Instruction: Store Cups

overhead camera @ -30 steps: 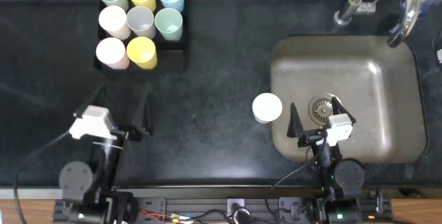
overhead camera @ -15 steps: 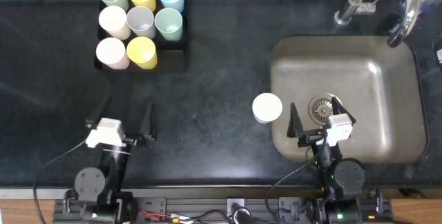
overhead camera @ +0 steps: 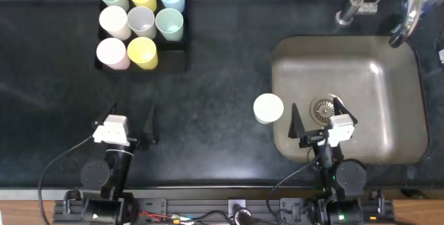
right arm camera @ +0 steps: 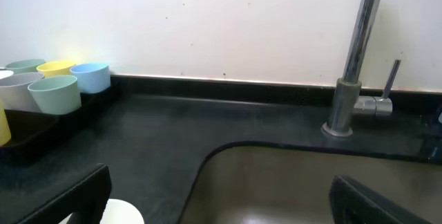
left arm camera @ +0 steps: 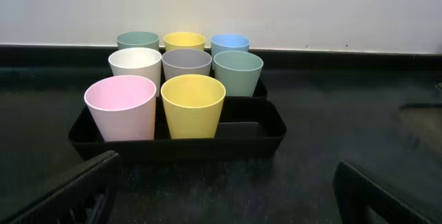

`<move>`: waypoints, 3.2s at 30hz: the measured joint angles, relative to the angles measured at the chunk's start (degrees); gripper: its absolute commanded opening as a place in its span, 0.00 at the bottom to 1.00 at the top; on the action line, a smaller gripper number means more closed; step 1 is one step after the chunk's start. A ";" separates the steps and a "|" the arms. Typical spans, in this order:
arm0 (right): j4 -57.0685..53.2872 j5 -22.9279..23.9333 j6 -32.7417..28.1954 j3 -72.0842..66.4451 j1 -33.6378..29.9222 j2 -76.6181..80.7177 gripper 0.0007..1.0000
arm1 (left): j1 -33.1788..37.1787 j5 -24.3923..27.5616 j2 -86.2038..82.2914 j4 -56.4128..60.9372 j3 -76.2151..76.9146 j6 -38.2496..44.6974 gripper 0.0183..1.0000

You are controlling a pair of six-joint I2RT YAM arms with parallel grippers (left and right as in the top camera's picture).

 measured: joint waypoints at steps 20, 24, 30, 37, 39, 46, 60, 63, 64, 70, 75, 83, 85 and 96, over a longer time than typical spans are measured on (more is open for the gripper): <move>0.02 0.00 0.02 0.00 0.00 0.00 1.00 | 0.00 -0.20 0.00 0.00 0.00 0.00 1.00; 0.02 0.02 0.00 0.00 0.00 0.00 1.00 | 0.00 -0.20 0.00 0.00 0.00 0.00 1.00; 0.00 0.02 0.00 0.00 0.00 0.00 1.00 | 0.00 -0.20 0.00 0.00 0.00 0.00 1.00; 0.02 0.02 0.02 0.00 0.00 0.00 1.00 | 0.00 -0.20 0.00 0.00 0.00 0.00 1.00; 0.02 0.02 -0.02 0.00 0.00 0.00 1.00 | 0.00 -0.20 0.00 0.00 0.00 0.00 1.00; 0.04 -0.02 0.02 0.00 0.00 0.00 1.00 | 0.00 -0.20 0.00 0.00 0.00 0.00 1.00; -2.10 -0.50 1.49 3.76 0.00 7.89 1.00 | 0.00 -0.24 -0.02 0.00 0.00 0.00 1.00; -7.74 -0.59 3.78 13.94 0.00 18.21 1.00 | 0.00 -0.39 -0.02 0.00 0.00 0.00 1.00; -10.71 -0.61 4.55 18.16 0.00 21.38 1.00 | 0.00 -0.44 -0.02 -0.02 0.00 0.00 1.00; -39.10 -0.66 7.13 48.96 0.00 41.68 1.00 | 0.00 -0.68 -0.11 -0.04 0.00 0.00 1.00; -55.32 -0.66 7.69 67.01 0.00 56.68 1.00 | 0.00 -0.63 -0.13 -0.02 0.00 0.00 1.00; -72.04 -5.18 5.81 76.96 0.00 72.89 1.00 | 0.00 -0.66 -0.13 -0.02 0.00 0.02 1.00; -75.28 -6.27 5.14 76.96 0.00 75.73 1.00 | 0.00 -0.63 -0.13 -0.02 0.00 0.00 1.00; -79.73 -7.65 2.99 76.96 1.33 87.36 1.00 | 0.00 -0.63 -0.13 -0.02 0.00 0.00 1.00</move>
